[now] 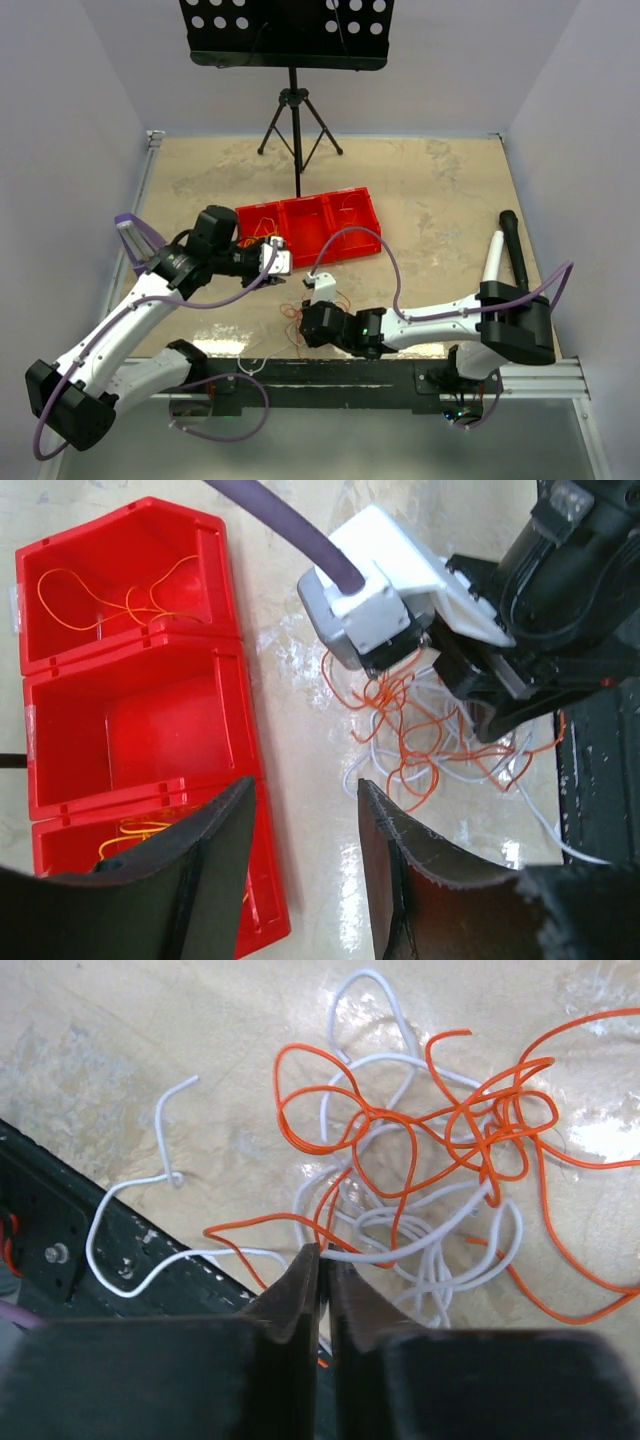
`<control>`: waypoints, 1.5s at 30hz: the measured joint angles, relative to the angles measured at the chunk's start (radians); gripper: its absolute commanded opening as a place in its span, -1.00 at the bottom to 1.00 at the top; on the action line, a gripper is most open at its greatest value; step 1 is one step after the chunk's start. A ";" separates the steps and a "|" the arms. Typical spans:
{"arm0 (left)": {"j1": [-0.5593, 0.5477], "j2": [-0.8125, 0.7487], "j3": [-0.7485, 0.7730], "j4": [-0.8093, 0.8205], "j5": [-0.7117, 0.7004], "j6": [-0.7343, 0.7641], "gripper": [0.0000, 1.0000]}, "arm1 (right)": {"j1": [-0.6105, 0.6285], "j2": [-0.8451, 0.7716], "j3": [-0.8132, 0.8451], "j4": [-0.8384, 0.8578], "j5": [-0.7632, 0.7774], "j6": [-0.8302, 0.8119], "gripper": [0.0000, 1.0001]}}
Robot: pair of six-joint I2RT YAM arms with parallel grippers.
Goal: Untangle the cables
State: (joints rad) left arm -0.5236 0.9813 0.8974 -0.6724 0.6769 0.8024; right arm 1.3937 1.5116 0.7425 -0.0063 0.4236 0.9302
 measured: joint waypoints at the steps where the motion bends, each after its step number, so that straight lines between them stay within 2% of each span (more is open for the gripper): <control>1: 0.000 -0.002 0.000 0.007 0.005 -0.013 0.15 | 0.000 -0.001 0.006 -0.001 0.005 -0.005 -1.00; 3: 0.000 -0.003 0.000 0.027 0.019 -0.054 0.29 | 0.000 -0.011 0.025 -0.007 0.006 -0.016 -1.00; 7: 0.000 -0.003 -0.010 0.162 0.067 -0.218 0.41 | 0.004 -0.110 0.069 -0.049 0.016 -0.052 -1.00; 12: 0.000 0.007 -0.030 0.331 0.197 -0.408 0.44 | 0.007 -0.283 0.099 -0.083 0.034 -0.089 -1.00; 17: 0.000 0.019 -0.054 0.387 0.300 -0.462 0.46 | 0.007 -0.388 0.114 -0.122 0.066 -0.125 -1.00; 23: 0.000 0.009 -0.061 0.370 0.319 -0.454 0.55 | 0.009 -0.393 0.197 -0.233 0.120 -0.172 -1.00; 26: 0.000 -0.019 -0.074 0.412 0.306 -0.483 0.62 | 0.013 -0.393 0.255 -0.289 0.137 -0.208 -1.00; 32: 0.013 -0.043 -0.090 0.579 0.301 -0.660 0.64 | 0.010 -0.408 0.318 -0.322 0.143 -0.275 -1.00; 40: 0.028 -0.032 -0.216 0.879 0.317 -0.960 0.57 | -0.008 -0.420 0.318 -0.320 0.125 -0.330 -1.00; 45: 0.040 -0.033 -0.248 0.962 0.341 -1.035 0.55 | -0.040 -0.420 0.318 -0.301 0.069 -0.349 -1.00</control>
State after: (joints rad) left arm -0.4835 0.9485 0.6491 0.2893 1.0183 -0.2325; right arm 1.3537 1.0912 1.0607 -0.3077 0.4923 0.5816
